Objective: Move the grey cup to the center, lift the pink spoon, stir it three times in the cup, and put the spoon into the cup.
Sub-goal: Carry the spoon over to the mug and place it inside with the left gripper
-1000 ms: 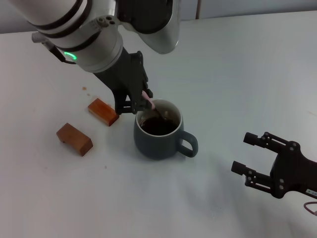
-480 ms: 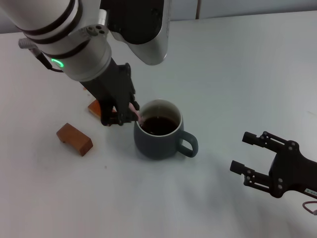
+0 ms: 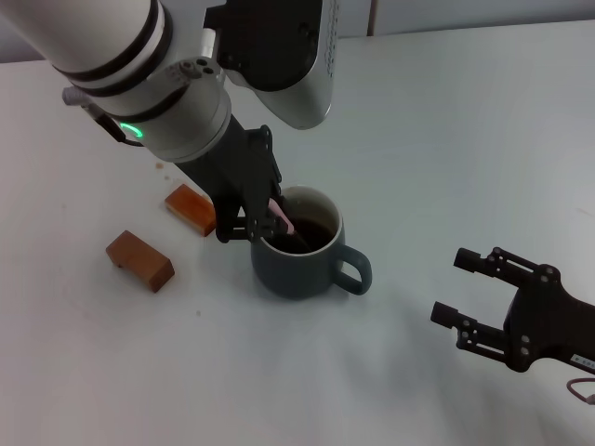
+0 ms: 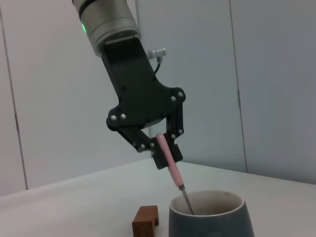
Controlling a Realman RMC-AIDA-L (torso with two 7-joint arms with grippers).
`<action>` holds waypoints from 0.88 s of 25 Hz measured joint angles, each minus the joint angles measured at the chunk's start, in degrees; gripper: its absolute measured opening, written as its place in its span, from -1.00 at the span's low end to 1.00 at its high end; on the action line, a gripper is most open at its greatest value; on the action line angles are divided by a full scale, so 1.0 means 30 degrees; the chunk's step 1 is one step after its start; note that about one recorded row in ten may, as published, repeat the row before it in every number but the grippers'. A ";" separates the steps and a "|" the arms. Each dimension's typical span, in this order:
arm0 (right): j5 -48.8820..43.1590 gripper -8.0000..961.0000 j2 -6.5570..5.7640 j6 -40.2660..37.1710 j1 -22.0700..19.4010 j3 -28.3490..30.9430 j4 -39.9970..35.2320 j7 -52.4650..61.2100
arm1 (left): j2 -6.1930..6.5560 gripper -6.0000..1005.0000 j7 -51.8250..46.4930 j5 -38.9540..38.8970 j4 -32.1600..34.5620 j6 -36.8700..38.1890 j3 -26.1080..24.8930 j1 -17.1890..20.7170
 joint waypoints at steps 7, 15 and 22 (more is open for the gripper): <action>0.0006 0.55 0.0000 -0.0003 -0.0003 0.0030 -0.0003 -0.0001 | -0.0002 -0.62 -0.0349 -0.0105 -0.0550 -0.0198 0.0002 0.0085; 0.0014 0.56 -0.0027 0.0054 -0.0002 0.0035 -0.0004 -0.0004 | 0.0005 -0.39 -0.0363 -0.0712 -0.1053 -0.0686 -0.0273 0.0245; 0.0014 0.56 -0.0041 0.0129 0.0001 0.0073 0.0000 -0.0023 | 0.0153 0.15 0.1036 -0.5689 -0.0945 -0.0746 -0.4620 0.1443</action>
